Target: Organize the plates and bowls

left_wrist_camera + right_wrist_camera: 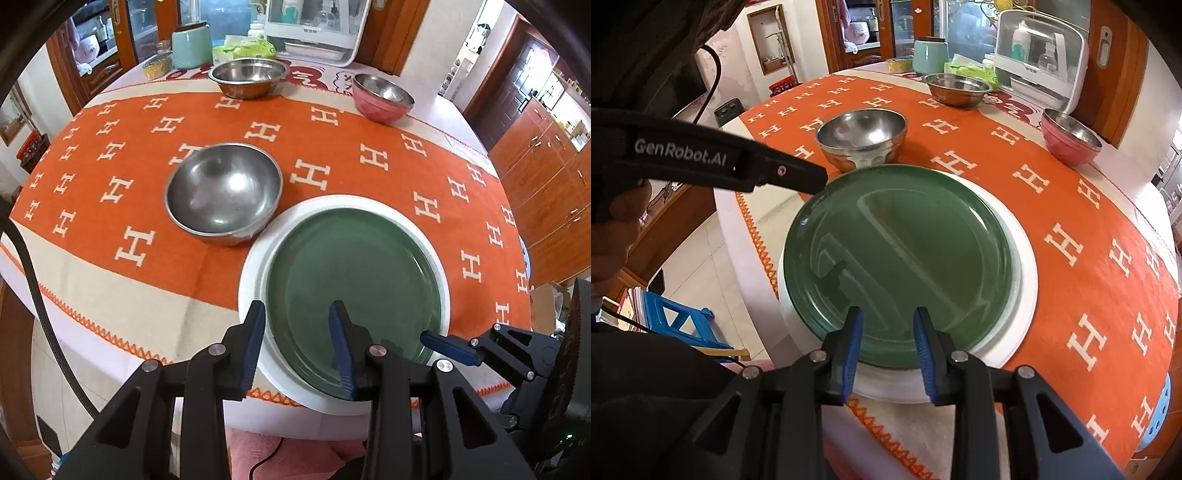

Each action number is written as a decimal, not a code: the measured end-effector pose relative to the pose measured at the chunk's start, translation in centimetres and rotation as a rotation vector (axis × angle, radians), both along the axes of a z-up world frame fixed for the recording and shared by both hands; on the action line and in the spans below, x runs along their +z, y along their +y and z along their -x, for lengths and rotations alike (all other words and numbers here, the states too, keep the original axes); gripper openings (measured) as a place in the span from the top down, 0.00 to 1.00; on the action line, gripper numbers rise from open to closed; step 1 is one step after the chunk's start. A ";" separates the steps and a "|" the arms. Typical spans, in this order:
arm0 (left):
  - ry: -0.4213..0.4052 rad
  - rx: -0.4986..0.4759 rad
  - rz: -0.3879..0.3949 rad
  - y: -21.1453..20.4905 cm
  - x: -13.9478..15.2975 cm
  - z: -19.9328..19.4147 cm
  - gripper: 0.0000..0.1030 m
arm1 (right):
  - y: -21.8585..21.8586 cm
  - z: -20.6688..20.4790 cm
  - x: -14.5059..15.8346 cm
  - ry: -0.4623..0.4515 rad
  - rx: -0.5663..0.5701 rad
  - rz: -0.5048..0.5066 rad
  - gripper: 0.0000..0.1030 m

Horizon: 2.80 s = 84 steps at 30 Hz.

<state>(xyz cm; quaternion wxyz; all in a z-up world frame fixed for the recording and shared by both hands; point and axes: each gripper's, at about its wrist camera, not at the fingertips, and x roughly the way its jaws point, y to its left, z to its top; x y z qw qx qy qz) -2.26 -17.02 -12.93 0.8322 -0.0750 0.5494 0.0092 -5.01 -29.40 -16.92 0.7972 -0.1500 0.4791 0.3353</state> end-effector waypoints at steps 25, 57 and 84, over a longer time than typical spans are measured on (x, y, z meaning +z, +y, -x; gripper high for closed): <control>-0.042 -0.043 -0.106 10.9 5.6 -2.6 0.47 | 9.4 -3.9 5.4 -0.061 -0.097 -0.122 0.48; -0.136 -0.284 -0.202 24.3 10.6 -16.6 0.31 | 19.3 -18.3 10.2 -0.134 -0.532 -0.055 0.39; -0.208 -0.370 -0.077 21.9 8.4 -34.1 0.30 | 16.3 -33.0 7.9 -0.087 -0.727 -0.027 0.39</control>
